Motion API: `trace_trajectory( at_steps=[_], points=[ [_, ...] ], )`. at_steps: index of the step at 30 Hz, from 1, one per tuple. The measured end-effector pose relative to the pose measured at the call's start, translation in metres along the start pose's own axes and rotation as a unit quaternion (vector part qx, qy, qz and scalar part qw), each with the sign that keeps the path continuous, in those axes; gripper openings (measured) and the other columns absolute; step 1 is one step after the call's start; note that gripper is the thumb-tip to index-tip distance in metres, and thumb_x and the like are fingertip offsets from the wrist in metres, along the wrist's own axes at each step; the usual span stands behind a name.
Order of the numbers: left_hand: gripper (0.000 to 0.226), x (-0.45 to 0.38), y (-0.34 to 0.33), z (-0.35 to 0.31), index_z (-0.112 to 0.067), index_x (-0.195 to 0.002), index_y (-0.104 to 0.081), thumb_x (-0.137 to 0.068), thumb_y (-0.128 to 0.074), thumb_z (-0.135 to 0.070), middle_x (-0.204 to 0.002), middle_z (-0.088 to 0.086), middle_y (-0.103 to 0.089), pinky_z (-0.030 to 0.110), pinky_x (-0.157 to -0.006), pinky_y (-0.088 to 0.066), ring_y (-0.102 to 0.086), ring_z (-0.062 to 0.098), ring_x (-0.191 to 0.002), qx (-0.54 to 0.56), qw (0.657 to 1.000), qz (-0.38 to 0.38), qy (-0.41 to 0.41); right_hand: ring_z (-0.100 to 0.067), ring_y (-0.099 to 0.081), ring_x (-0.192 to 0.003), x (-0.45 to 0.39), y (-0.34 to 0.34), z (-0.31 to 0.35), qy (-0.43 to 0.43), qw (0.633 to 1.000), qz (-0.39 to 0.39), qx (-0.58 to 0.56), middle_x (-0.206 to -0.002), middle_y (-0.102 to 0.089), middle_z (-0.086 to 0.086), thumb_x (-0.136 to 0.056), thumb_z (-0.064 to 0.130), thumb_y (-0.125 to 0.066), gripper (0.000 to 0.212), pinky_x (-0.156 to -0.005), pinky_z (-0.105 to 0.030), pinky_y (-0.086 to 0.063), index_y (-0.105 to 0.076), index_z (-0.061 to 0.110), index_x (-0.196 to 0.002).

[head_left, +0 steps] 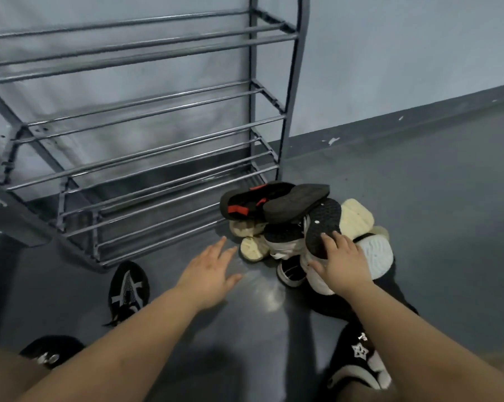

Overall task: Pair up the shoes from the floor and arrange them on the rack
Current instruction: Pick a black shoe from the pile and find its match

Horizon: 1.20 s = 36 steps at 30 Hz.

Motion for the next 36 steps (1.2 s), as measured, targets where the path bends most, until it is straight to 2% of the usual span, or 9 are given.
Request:
trace_trajectory(
  at_steps=[11,15,21,24,26,28,31,34,36],
  points=[
    [0.064,-0.076,0.033,-0.037,-0.029,-0.15,-0.013,-0.095,-0.039,-0.049,-0.16,-0.001,0.004,0.034,-0.117,-0.016,-0.01,0.022,-0.147,0.013,1.0,-0.014,-0.013,-0.026,-0.015,-0.146,-0.046,-0.003,0.015,-0.014,0.997,-0.02,-0.077,-0.157,-0.021,-0.008,-0.094,0.053,-0.037,0.063,-0.119,-0.042,-0.014,-0.03,0.019,-0.146],
    [0.062,-0.105,0.038,-0.04,-0.03,-0.149,-0.018,-0.095,-0.043,-0.045,-0.16,0.001,0.0,0.032,-0.116,-0.017,-0.015,0.022,-0.146,0.072,0.997,-0.009,0.006,-0.026,-0.01,-0.147,-0.063,-0.008,0.025,-0.058,0.989,-0.021,-0.133,-0.158,-0.017,-0.01,-0.097,0.05,-0.033,0.06,-0.119,-0.044,-0.01,-0.035,0.014,-0.145],
    [0.055,-0.143,0.032,-0.029,-0.024,-0.146,-0.03,-0.096,-0.047,-0.036,-0.154,0.007,-0.028,0.035,-0.115,-0.028,-0.033,0.023,-0.139,0.229,0.969,-0.045,0.077,-0.027,-0.005,-0.148,-0.094,-0.008,0.037,-0.133,0.973,-0.035,-0.184,-0.159,-0.013,-0.01,-0.097,0.054,-0.024,0.065,-0.119,-0.047,-0.002,-0.034,0.013,-0.146],
    [0.053,-0.159,0.026,-0.022,-0.019,-0.145,-0.034,-0.096,-0.046,-0.037,-0.147,0.004,-0.041,0.028,-0.107,-0.031,-0.04,0.021,-0.135,0.291,0.949,-0.039,0.111,-0.026,-0.003,-0.148,-0.105,-0.009,0.041,-0.146,0.97,-0.024,-0.194,-0.16,-0.011,-0.01,-0.096,0.056,-0.024,0.068,-0.119,-0.047,0.001,-0.029,0.012,-0.148],
    [0.053,-0.168,0.015,-0.017,-0.018,-0.141,-0.04,-0.095,-0.047,-0.041,-0.14,0.001,-0.048,0.026,-0.105,-0.033,-0.047,0.022,-0.129,0.402,0.901,-0.023,0.159,-0.026,-0.004,-0.148,-0.109,-0.01,0.044,-0.14,0.97,-0.025,-0.199,-0.16,-0.011,-0.01,-0.097,0.055,-0.024,0.068,-0.119,-0.046,0.002,-0.028,0.012,-0.149],
    [0.05,-0.176,-0.003,-0.015,-0.014,-0.135,-0.049,-0.094,-0.048,-0.042,-0.134,0.006,-0.056,0.036,-0.102,-0.043,-0.055,0.026,-0.12,0.538,0.816,0.0,0.213,-0.026,-0.006,-0.148,-0.111,-0.011,0.047,-0.134,0.97,-0.032,-0.198,-0.159,-0.014,-0.01,-0.096,0.055,-0.025,0.068,-0.119,-0.045,0.002,-0.029,0.011,-0.148],
    [0.041,-0.18,-0.02,-0.023,-0.008,-0.128,-0.054,-0.095,-0.052,-0.032,-0.124,0.008,-0.061,0.035,-0.093,-0.048,-0.06,0.026,-0.111,0.656,0.71,0.011,0.256,-0.025,-0.009,-0.147,-0.11,-0.011,0.048,-0.133,0.967,-0.051,-0.211,-0.156,-0.024,-0.01,-0.096,0.054,-0.03,0.068,-0.119,-0.042,0.004,-0.033,0.01,-0.146],
    [0.034,-0.179,-0.022,-0.031,-0.006,-0.128,-0.052,-0.095,-0.052,-0.017,-0.125,0.013,-0.06,0.036,-0.095,-0.049,-0.06,0.024,-0.107,0.719,0.65,-0.017,0.244,-0.023,-0.011,-0.147,-0.106,-0.009,0.042,-0.153,0.951,-0.075,-0.256,-0.152,-0.034,-0.007,-0.094,0.052,-0.037,0.064,-0.12,-0.039,0.005,-0.043,0.01,-0.142],
    [0.033,-0.176,-0.019,-0.033,-0.004,-0.127,-0.053,-0.095,-0.05,-0.009,-0.123,0.014,-0.061,0.038,-0.096,-0.049,-0.061,0.024,-0.104,0.74,0.632,-0.034,0.228,-0.022,-0.015,-0.146,-0.101,-0.008,0.039,-0.162,0.943,-0.096,-0.273,-0.148,-0.04,-0.005,-0.093,0.049,-0.042,0.059,-0.12,-0.038,0.004,-0.05,0.011,-0.137]
  ],
)
Point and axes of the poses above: each hand's wrist, its own x-axis away from the middle knuckle, its own y-axis out of the back of the hand, z = x × y, the point moved 7 cm from there along -x, towards the middle knuckle
